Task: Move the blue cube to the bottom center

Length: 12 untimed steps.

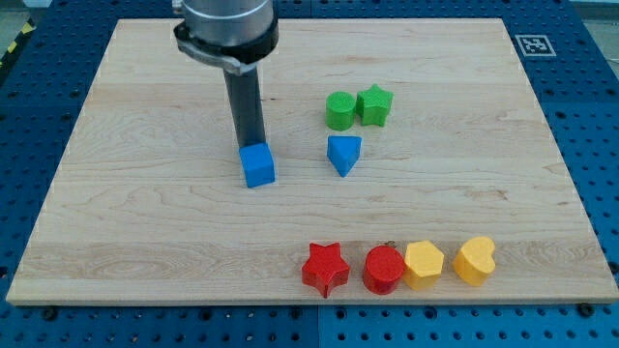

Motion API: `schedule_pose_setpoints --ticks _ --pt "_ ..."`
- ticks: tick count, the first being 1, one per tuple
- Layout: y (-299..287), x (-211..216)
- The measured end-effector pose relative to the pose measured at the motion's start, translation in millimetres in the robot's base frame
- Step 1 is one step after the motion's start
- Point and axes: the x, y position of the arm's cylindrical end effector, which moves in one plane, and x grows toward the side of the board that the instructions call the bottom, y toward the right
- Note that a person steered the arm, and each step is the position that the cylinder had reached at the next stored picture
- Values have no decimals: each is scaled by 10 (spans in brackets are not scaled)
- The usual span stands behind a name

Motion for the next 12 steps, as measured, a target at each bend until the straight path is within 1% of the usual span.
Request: schedule_pose_setpoints --ticks 1,2,4,5,6,7,8,9,10,11,12 --pt "0 278" --pt "18 424" --pt "18 439" --pt "25 259" --pt "37 457" --pt "45 555" --pt "193 458" --pt "463 508" --pt "401 869" --pt "348 803" --pt "168 508"
